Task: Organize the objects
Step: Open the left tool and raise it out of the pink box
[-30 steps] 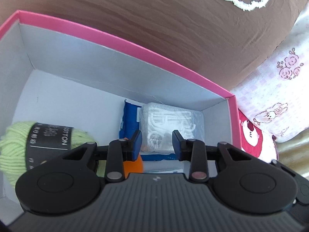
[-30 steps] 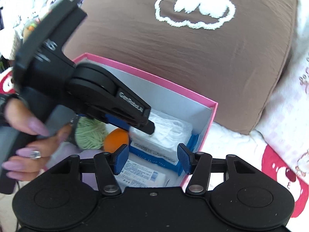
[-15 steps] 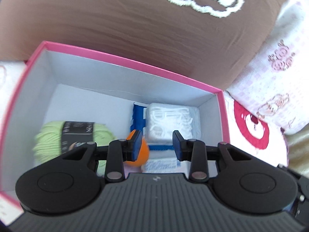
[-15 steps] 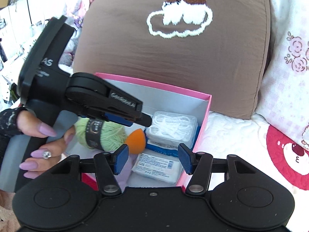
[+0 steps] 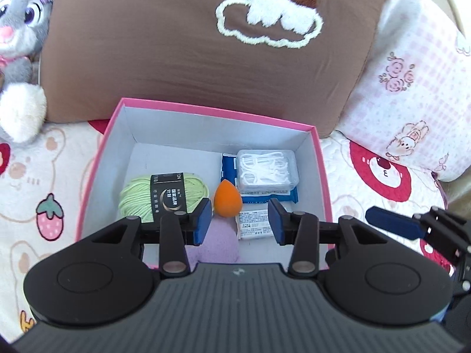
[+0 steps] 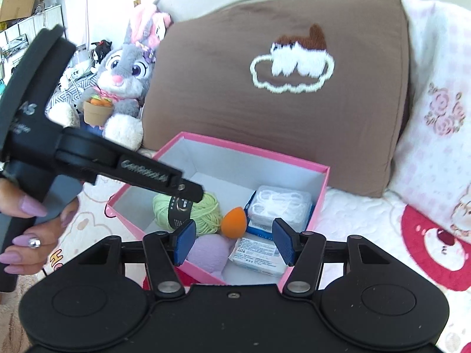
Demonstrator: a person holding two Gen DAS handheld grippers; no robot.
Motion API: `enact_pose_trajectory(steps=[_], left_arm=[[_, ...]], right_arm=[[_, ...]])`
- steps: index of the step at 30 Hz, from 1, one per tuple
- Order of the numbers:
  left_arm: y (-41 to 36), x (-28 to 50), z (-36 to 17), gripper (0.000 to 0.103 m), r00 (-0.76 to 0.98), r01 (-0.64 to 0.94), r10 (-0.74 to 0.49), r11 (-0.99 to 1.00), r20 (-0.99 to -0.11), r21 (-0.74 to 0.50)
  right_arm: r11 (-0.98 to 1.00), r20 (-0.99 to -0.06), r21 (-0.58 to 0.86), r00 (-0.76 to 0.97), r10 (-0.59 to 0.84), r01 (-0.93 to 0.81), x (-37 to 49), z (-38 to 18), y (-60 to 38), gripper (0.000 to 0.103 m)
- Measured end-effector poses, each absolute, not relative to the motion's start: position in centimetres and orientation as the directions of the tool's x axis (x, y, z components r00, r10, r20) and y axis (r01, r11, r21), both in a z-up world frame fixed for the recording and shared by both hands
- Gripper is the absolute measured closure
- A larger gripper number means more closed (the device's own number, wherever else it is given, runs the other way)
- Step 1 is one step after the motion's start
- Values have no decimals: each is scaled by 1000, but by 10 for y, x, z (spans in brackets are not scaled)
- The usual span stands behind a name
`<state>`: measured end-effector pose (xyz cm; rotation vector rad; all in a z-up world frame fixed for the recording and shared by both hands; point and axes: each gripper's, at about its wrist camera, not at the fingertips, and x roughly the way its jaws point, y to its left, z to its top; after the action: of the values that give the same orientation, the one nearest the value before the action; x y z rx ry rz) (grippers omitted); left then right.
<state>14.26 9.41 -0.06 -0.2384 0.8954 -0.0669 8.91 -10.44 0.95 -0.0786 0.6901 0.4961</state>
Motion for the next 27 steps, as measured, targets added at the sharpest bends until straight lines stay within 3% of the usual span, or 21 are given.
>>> enact_pose_trajectory(steps=[3, 10, 15, 19, 27], left_arm=[[87, 124, 14, 53, 621, -2, -172, 975, -765, -221], [72, 86, 26, 50, 611, 39, -193, 976, -768, -214], [62, 68, 26, 47, 603, 40, -175, 981, -778, -190], [57, 59, 24, 46, 587, 40, -170, 983, -791, -181], [45, 37, 23, 42, 590, 27, -156, 984, -792, -173]], right_arm=[[885, -617, 91, 672, 409, -456, 80, 17, -111, 40], [909, -643, 82, 675, 362, -409, 62, 24, -128, 38], [934, -652, 95, 688, 320, -344, 51, 17, -138, 29], [944, -666, 50, 693, 276, -327, 36, 9, -141, 28], [963, -641, 95, 724, 253, -253, 10, 15, -156, 11]])
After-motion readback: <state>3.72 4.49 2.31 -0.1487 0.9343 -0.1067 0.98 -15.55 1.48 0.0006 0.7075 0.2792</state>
